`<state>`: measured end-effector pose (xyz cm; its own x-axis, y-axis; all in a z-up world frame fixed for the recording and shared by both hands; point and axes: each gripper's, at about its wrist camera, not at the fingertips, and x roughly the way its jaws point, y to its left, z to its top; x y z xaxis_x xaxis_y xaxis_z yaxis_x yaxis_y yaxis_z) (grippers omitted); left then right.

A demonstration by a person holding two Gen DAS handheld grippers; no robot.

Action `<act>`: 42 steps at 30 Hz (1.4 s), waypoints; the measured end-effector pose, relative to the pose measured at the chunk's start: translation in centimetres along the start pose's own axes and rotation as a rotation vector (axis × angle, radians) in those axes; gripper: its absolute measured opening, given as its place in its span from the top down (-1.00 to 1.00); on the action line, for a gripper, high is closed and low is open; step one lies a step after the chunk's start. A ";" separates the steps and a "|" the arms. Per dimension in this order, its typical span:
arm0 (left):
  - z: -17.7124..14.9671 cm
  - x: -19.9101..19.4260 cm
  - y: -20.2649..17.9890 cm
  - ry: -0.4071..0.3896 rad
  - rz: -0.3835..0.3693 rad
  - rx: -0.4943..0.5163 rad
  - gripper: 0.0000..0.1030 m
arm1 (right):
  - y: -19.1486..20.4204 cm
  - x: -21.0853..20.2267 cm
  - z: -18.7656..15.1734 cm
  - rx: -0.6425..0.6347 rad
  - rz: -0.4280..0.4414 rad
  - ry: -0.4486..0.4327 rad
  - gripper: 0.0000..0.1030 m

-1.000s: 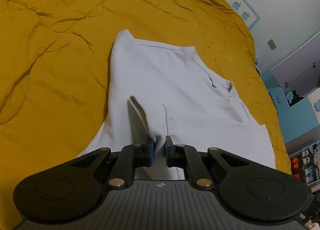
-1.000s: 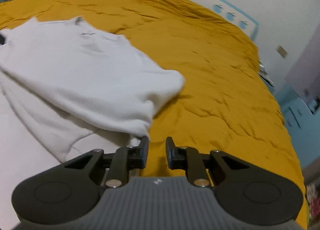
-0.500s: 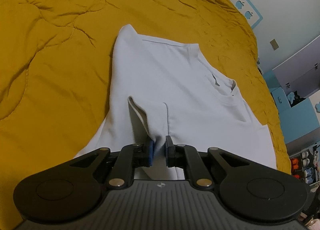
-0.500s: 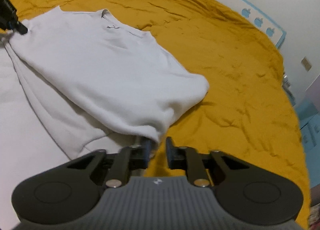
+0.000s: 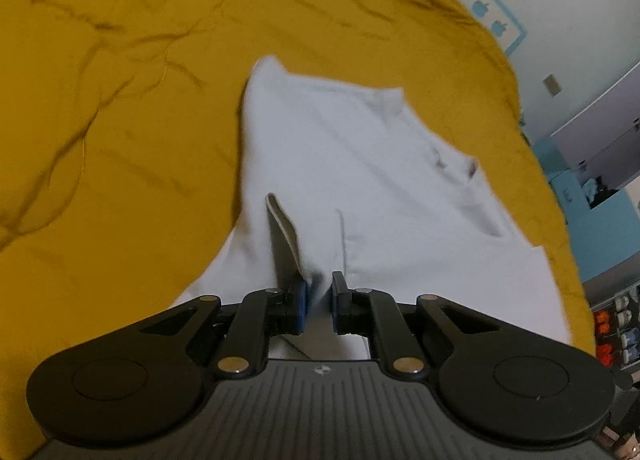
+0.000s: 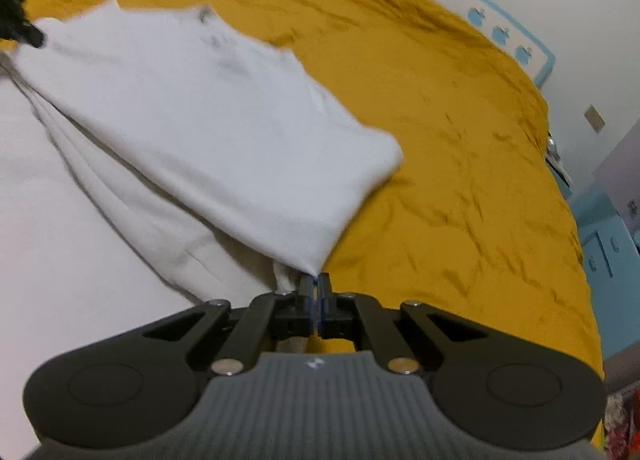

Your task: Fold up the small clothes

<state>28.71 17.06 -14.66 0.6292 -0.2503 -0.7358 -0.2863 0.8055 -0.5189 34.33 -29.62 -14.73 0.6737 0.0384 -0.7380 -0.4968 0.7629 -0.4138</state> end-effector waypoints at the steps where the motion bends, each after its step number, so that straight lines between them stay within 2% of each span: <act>1: 0.1 0.1 0.1 0.003 -0.003 0.001 0.75 | -0.1 0.6 -0.5 0.000 -0.049 0.020 1.00; 3: 0.3 -0.2 -0.1 0.004 -0.019 0.011 0.75 | -1.1 0.2 -0.7 0.080 -0.059 0.027 1.00; 5: 0.5 -0.6 -0.3 -0.008 -0.035 0.031 0.75 | -2.2 -1.8 -0.6 0.185 0.003 -0.032 1.00; 7: 0.5 -0.6 -0.3 0.000 -0.035 0.036 0.75 | -2.4 -3.8 -0.3 0.224 0.085 -0.103 1.00; 8: 0.5 -0.5 -0.2 0.006 -0.034 0.029 0.75 | -2.2 -4.5 -0.2 0.217 0.121 -0.120 0.79; 10: 0.4 -0.2 0.0 0.014 -0.034 0.018 0.75 | -1.3 -4.7 0.1 0.190 0.130 -0.135 0.44; 13: 0.3 -0.2 0.1 0.018 -0.036 0.009 0.75 | -0.6 -2.8 0.4 0.162 0.112 -0.105 0.43; 15: 0.4 -0.2 0.1 0.021 -0.036 0.007 0.75 | -1.0 -1.1 0.5 0.188 0.122 -0.084 0.43; 17: 0.4 -0.2 0.1 0.021 -0.037 0.006 0.75 | -1.6 0.0 0.6 0.240 0.094 -0.095 0.45; 18: 0.5 -0.3 0.1 0.018 -0.038 0.011 0.73 | -2.0 0.4 0.6 0.273 0.090 -0.083 0.53; 19: 0.5 -0.3 0.0 0.012 -0.034 0.019 0.70 | -2.4 1.1 0.7 0.305 0.101 -0.040 0.72; 21: 0.3 -0.4 0.3 0.020 -0.007 0.034 0.56 | -2.1 1.0 0.7 0.280 0.111 -0.011 0.71; 22: 0.2 -0.5 0.5 0.030 -0.015 0.026 0.55 | -1.9 0.6 0.7 0.243 0.110 -0.015 0.71; 24: 0.1 -1.4 1.1 0.033 -0.031 0.011 0.49 | -3.0 -0.7 0.4 0.251 0.151 -0.054 0.59; 26: 0.1 -2.8 1.0 0.010 -0.017 0.026 0.49 | -5.8 -1.7 0.3 0.364 0.225 -0.094 0.54; 29: 0.2 -4.2 0.0 -0.019 -0.019 0.074 0.49 | -9.4 -1.8 0.9 0.509 0.241 -0.156 0.35; 32: 0.5 -3.6 -1.6 -0.012 -0.066 0.105 0.49 | -12.2 0.6 2.7 0.647 0.245 -0.190 0.32; 34: 0.6 -2.5 -2.4 0.001 -0.092 0.108 0.49 | -13.3 3.0 4.1 0.727 0.287 -0.185 0.31; 35: 0.6 -1.9 -2.7 0.007 -0.098 0.108 0.49 | -13.8 4.7 4.7 0.771 0.318 -0.176 0.24; 37: 0.5 -0.7 -3.2 0.021 -0.105 0.106 0.49 | -14.6 7.7 5.5 0.861 0.357 -0.142 0.10; 42: 0.2 1.6 -3.5 0.058 -0.103 0.112 0.49 | -15.5 14.2 5.8 1.053 0.435 -0.036 0.10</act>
<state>30.88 13.97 -13.93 0.6075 -0.3627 -0.7067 -0.1382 0.8279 -0.5437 54.76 -37.18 -15.65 0.5801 0.4381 -0.6867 0.0022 0.8422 0.5392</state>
